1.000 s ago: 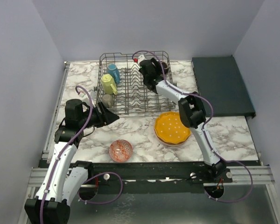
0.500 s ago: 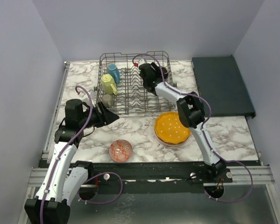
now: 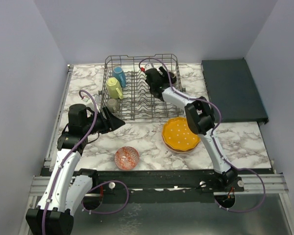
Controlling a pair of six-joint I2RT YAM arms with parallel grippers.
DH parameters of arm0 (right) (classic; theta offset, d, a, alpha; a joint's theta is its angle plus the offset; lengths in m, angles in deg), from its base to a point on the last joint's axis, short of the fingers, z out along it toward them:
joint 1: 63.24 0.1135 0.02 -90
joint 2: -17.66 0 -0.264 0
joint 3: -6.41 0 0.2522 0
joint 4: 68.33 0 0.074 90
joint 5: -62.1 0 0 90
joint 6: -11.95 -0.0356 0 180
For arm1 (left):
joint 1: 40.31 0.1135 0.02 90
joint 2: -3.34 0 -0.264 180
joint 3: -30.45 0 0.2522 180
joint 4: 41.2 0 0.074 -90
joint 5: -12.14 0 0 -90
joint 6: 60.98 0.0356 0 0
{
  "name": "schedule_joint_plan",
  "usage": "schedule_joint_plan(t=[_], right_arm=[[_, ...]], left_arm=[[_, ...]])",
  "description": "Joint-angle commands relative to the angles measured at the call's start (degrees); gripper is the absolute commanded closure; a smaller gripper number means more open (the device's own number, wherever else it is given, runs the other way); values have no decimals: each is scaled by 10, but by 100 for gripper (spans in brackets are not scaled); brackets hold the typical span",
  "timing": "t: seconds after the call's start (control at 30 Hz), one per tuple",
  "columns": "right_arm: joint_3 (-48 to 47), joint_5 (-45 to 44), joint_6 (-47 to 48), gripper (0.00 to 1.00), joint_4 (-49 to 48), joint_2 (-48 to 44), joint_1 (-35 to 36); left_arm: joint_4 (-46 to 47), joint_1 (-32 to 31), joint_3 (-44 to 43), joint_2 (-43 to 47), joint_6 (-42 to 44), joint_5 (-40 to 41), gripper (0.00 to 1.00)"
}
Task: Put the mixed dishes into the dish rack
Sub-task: Turn the bowl upside down on the dish rack.
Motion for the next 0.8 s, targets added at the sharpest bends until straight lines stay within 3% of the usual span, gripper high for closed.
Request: schedule_joint_plan(t=[0.0, 0.33, 0.77], right_arm=[[19, -17, -25, 15, 20, -21, 6], [30, -11, -43, 4, 30, -55, 17], [78, 27, -139, 1, 109, -154, 33]], left_arm=[[10, -1, 11, 6, 0, 11, 43], [10, -2, 10, 6, 0, 13, 43], [4, -2, 4, -4, -3, 17, 41]])
